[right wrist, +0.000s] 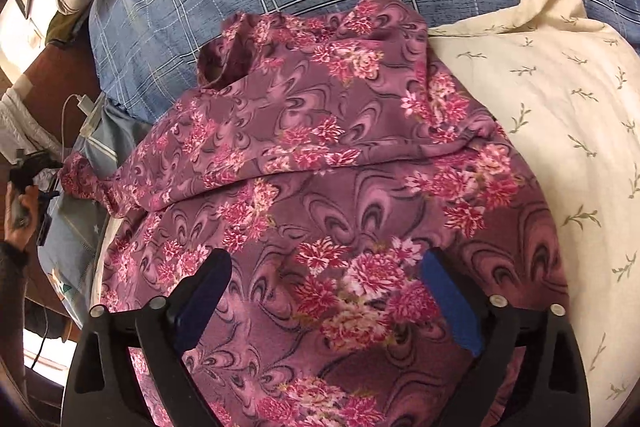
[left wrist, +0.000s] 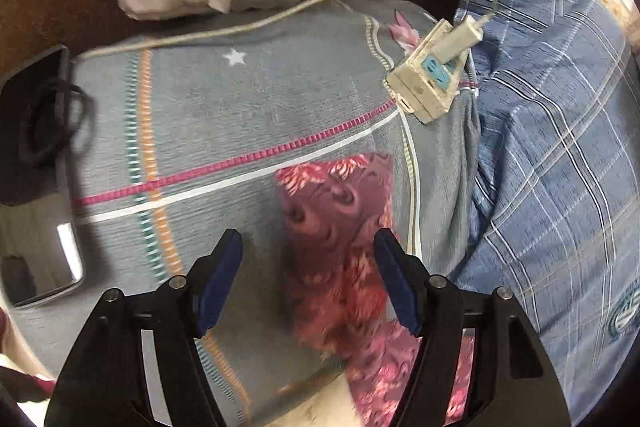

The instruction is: Fold small clothes

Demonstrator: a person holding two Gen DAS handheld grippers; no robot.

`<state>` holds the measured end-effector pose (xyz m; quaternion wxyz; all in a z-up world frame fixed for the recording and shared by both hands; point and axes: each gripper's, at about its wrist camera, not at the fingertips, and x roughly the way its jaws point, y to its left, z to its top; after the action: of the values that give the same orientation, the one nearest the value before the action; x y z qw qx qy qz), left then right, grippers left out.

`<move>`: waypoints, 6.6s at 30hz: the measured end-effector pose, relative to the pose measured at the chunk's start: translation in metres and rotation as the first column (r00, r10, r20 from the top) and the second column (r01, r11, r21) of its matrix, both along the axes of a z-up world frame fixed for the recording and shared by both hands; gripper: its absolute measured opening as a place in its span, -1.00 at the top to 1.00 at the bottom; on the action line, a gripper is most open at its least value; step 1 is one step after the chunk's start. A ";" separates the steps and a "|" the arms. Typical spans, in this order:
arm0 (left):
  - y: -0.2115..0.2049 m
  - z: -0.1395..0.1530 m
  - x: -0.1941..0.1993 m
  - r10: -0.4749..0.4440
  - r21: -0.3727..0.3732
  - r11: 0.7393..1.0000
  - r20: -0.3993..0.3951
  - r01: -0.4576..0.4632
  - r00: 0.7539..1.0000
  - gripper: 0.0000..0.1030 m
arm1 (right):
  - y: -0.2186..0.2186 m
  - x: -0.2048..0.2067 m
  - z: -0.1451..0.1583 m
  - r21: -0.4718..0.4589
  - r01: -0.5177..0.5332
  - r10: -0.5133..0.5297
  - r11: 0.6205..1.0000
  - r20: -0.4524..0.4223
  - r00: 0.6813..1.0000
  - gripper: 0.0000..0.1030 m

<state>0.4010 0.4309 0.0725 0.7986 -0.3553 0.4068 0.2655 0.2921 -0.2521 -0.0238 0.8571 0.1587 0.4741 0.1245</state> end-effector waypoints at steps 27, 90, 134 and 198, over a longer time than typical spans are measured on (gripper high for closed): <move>-0.477 0.000 -0.003 -0.825 0.002 0.554 0.132 0.833 0.549 0.82 | -0.039 -0.029 0.021 0.083 0.093 -0.092 0.992 -0.011 0.996 -0.91; -0.267 -0.060 -0.001 -0.476 -0.245 0.819 0.214 0.519 0.853 0.81 | -0.021 0.125 0.057 0.569 0.077 -0.182 0.819 0.130 0.975 0.93; -0.285 -0.093 0.018 -0.606 -0.051 0.795 -0.015 0.605 0.795 -0.26 | -0.065 0.117 0.020 0.079 0.195 -0.198 0.978 0.043 0.979 0.81; -0.241 -0.151 -0.299 -0.731 -0.384 0.622 0.028 0.682 0.682 0.28 | -0.090 -0.230 -0.010 -0.066 0.027 -0.033 0.997 -0.096 0.995 0.25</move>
<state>0.1025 0.1903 -0.0789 0.7292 -0.2896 0.6067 -0.1278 0.0617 -0.3418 -0.0340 0.8394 0.1437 0.5166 0.0882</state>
